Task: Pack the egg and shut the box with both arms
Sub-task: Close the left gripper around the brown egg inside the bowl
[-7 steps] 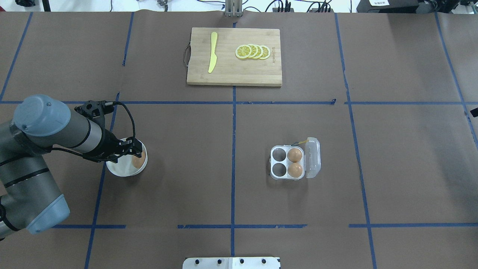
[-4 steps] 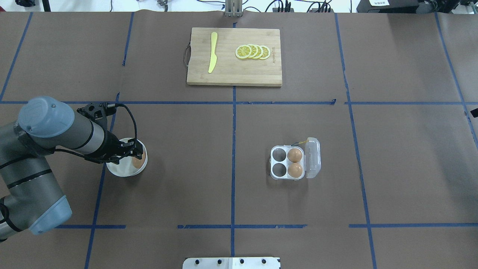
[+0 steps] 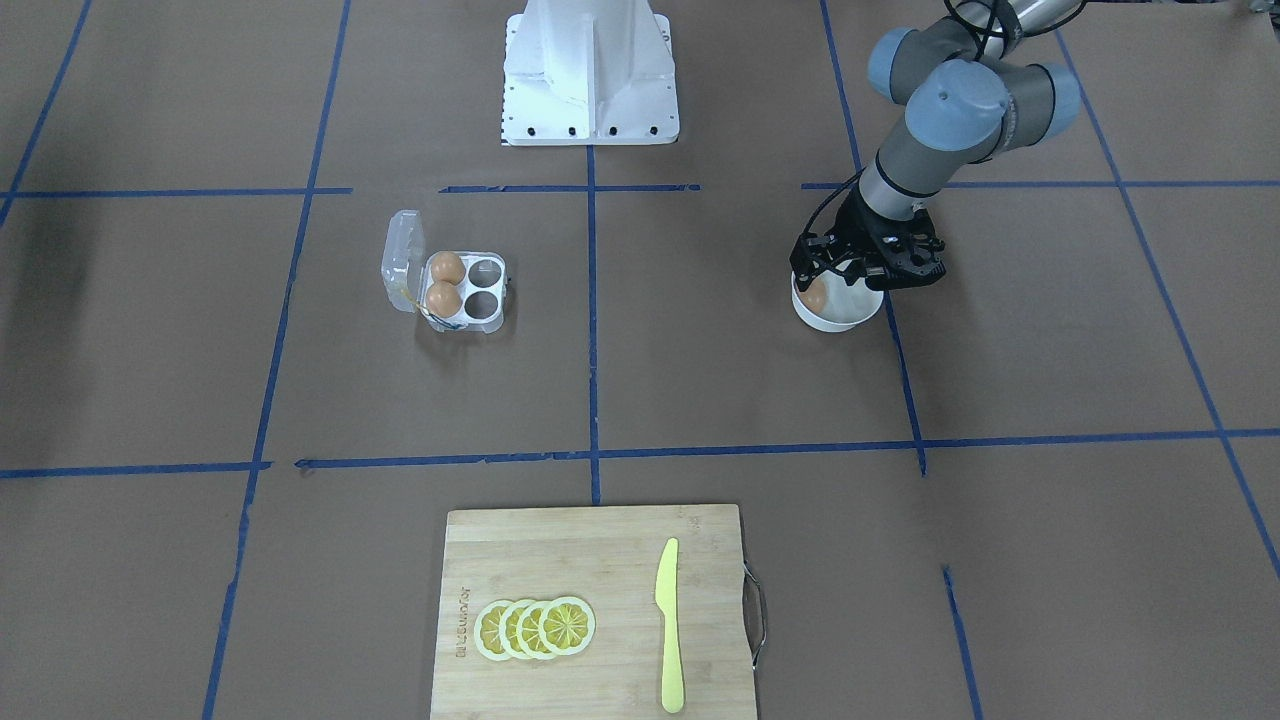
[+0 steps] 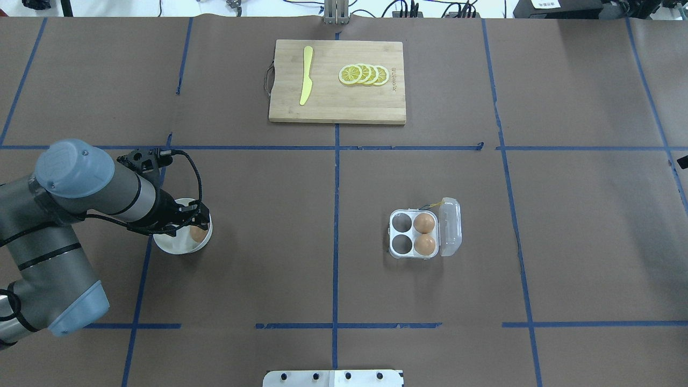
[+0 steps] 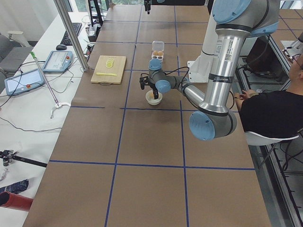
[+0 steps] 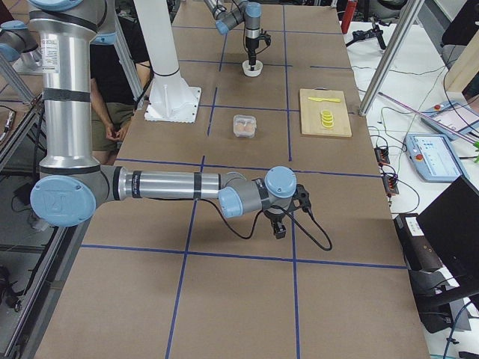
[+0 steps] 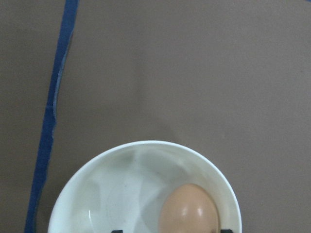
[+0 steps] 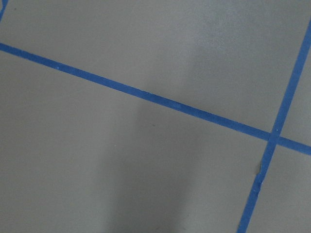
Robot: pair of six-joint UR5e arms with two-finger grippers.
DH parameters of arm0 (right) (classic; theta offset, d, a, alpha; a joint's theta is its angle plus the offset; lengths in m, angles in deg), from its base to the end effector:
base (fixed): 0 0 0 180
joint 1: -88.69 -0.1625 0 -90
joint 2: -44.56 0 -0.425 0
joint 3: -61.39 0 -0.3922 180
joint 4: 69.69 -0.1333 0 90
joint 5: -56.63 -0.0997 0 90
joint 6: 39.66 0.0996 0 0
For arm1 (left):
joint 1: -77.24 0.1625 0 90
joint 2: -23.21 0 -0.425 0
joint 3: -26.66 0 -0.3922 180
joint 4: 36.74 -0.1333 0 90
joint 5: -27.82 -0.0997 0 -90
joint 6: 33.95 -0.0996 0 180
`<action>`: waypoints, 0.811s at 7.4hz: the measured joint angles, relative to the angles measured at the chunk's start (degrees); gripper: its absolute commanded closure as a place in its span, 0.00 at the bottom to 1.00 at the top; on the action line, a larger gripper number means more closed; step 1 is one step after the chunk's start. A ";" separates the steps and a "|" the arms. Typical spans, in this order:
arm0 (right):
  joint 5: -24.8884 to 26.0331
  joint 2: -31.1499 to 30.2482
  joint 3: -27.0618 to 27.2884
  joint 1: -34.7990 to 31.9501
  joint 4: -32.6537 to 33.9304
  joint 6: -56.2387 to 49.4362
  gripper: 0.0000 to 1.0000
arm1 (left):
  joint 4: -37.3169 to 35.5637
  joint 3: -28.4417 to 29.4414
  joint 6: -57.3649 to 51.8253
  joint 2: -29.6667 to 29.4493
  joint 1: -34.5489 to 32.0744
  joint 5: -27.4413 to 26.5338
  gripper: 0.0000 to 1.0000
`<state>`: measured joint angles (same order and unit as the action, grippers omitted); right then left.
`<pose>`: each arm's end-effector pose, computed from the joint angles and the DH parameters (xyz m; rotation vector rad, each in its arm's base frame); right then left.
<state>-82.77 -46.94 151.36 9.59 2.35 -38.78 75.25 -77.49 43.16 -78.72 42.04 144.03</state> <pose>-0.0369 -0.4969 0.6318 0.1800 -0.8819 -0.2865 0.4169 -0.4034 0.3914 -0.0571 0.9274 -0.1692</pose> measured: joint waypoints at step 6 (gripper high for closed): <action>0.00 0.00 -0.17 0.09 0.03 -0.04 0.00 | 0.10 1.72 -0.13 -0.50 1.27 -0.07 0.41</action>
<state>-82.77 -46.94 151.18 9.68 2.38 -38.82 75.35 -75.77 43.03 -79.21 43.31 143.96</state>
